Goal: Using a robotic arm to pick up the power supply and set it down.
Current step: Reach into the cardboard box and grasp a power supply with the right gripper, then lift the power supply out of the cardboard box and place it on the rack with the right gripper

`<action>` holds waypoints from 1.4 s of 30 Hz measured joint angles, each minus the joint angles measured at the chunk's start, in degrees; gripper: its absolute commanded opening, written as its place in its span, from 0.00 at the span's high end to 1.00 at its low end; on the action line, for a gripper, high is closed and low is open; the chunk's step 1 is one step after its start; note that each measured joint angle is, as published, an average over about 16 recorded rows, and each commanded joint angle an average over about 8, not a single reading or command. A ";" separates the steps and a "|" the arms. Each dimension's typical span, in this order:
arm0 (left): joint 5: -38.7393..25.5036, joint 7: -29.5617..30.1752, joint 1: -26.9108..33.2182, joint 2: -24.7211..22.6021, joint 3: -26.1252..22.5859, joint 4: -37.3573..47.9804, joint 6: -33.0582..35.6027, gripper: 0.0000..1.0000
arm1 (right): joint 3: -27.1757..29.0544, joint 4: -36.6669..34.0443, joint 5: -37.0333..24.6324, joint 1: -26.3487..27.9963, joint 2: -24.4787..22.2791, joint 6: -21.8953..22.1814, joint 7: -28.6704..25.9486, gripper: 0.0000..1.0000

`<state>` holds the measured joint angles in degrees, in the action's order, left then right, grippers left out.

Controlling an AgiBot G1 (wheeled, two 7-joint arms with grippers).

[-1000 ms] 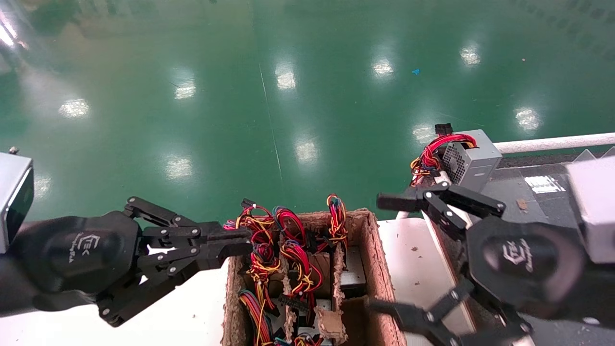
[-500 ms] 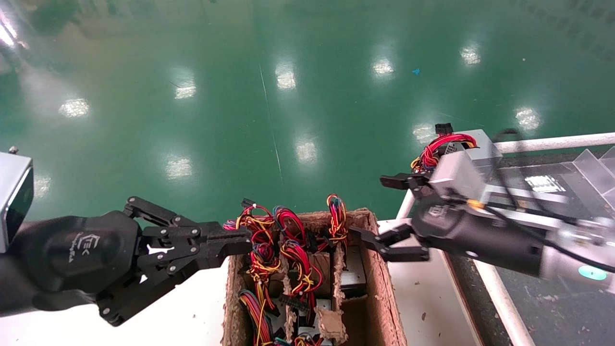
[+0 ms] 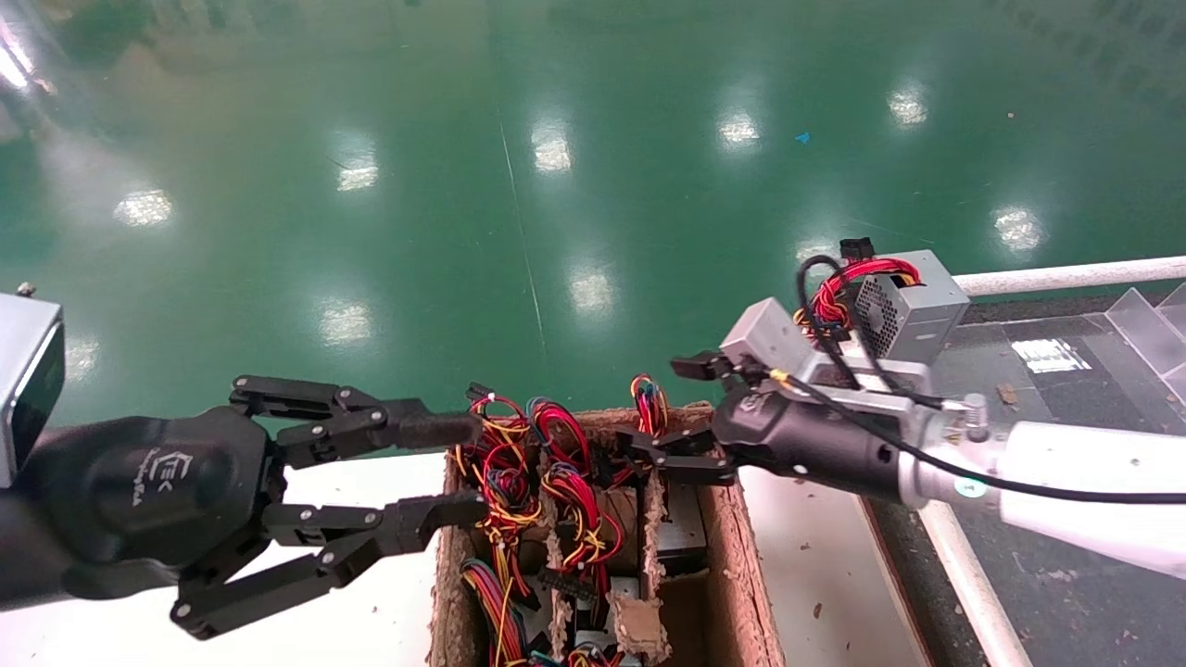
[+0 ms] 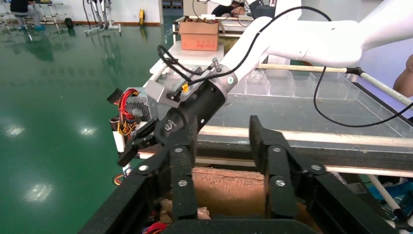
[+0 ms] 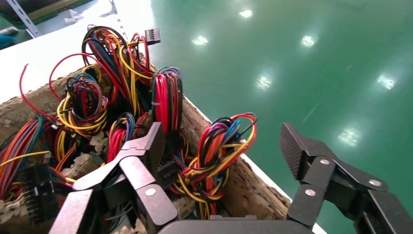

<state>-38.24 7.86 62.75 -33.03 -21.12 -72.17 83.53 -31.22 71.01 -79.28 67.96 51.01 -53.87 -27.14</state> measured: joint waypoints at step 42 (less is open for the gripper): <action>0.01 -0.01 0.00 0.01 -0.02 0.00 -0.01 0.00 | 5.64 5.98 7.42 -3.55 -4.26 1.72 0.15 1.00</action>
<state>-38.23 7.85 62.75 -33.03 -21.14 -72.17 83.53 -25.58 77.00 -71.85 64.42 46.75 -52.15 -26.99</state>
